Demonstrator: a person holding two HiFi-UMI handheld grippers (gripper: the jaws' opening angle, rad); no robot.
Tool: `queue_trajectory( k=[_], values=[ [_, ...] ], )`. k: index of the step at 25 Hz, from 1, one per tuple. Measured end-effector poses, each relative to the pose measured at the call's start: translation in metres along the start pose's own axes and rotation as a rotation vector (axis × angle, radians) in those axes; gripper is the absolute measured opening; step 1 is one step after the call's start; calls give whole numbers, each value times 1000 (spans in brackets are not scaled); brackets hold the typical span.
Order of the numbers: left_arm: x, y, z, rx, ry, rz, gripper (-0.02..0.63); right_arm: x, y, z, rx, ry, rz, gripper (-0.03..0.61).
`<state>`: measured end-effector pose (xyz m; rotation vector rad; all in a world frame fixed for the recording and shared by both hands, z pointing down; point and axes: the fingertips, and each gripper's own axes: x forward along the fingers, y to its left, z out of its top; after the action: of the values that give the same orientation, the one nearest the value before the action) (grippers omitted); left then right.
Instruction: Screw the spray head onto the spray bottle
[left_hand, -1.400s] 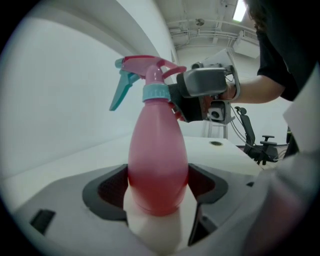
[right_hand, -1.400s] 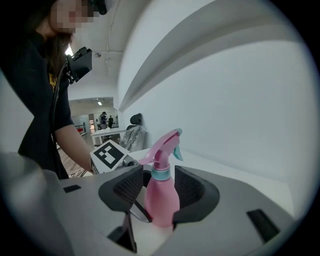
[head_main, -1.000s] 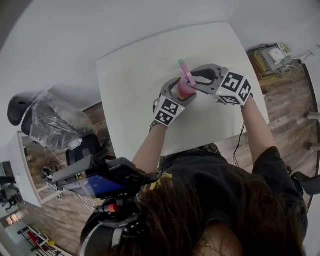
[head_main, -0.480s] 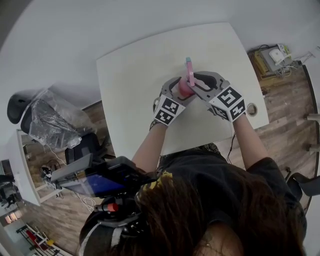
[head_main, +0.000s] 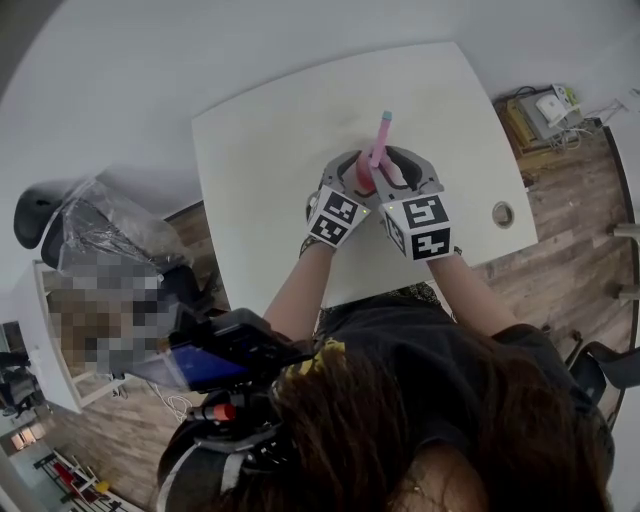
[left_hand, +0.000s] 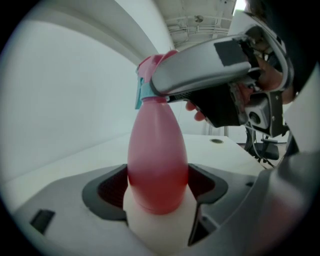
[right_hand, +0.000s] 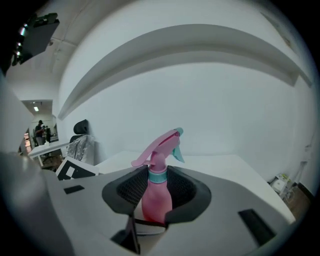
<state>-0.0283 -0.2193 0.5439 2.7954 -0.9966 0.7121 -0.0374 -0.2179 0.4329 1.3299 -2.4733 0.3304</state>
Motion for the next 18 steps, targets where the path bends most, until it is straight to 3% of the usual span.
queue_trajectory(
  k=[3, 7, 13, 18],
  values=[
    [0, 0, 0, -2, 0, 1, 370, 0, 0, 0, 44, 0, -91, 123],
    [-1, 2, -1, -10, -1, 5, 370, 3, 3, 1, 27, 4, -155, 123],
    [0, 2, 0, -11, 1, 5, 370, 3, 4, 2, -7, 7, -135, 123],
    [0, 1, 0, -8, 0, 3, 370, 1, 3, 1, -58, -1, -49, 123]
  ],
)
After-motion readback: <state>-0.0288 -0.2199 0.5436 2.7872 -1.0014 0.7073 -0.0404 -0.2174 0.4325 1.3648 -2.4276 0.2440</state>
